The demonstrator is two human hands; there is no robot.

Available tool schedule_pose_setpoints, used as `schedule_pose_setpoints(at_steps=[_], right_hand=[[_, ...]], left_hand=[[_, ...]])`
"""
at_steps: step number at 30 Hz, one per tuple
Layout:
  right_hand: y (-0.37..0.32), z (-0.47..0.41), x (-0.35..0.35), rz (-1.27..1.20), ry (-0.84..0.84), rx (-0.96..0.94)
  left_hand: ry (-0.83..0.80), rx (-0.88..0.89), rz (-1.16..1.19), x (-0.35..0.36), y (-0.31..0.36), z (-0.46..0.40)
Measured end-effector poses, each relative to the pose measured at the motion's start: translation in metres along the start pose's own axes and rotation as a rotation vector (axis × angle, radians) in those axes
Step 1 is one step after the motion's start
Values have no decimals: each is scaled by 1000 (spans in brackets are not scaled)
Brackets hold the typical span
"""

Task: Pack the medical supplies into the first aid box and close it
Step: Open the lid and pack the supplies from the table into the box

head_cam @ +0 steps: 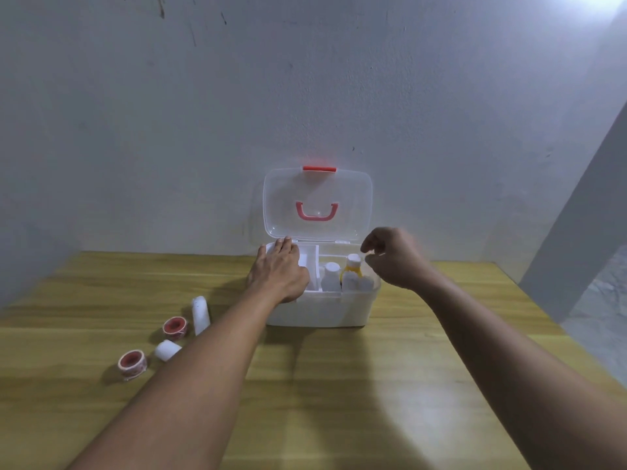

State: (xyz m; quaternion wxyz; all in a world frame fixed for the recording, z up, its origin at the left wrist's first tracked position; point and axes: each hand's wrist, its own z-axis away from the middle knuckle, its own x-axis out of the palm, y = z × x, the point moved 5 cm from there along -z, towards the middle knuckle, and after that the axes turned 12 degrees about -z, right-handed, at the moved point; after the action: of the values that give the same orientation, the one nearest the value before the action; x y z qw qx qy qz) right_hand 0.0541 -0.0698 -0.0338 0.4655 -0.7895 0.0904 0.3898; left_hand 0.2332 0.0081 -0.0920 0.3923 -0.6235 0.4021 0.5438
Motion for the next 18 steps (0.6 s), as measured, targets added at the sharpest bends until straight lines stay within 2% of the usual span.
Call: schedule_pose_setpoints(at_steps=[2, 6, 9, 14, 18], right_hand=[[10, -3, 5, -100, 69, 52], [22, 3, 35, -262, -17, 70], [29, 7, 49, -366, 7, 98], [33, 7, 52, -364, 36, 131], [34, 5, 54, -348, 54, 120]], left_hand=[[13, 1, 15, -2, 0, 1], [75, -6, 93, -5, -1, 3], [147, -8, 260, -10, -3, 7], [322, -137, 680, -26, -20, 21], [406, -245, 688, -23, -55, 43]])
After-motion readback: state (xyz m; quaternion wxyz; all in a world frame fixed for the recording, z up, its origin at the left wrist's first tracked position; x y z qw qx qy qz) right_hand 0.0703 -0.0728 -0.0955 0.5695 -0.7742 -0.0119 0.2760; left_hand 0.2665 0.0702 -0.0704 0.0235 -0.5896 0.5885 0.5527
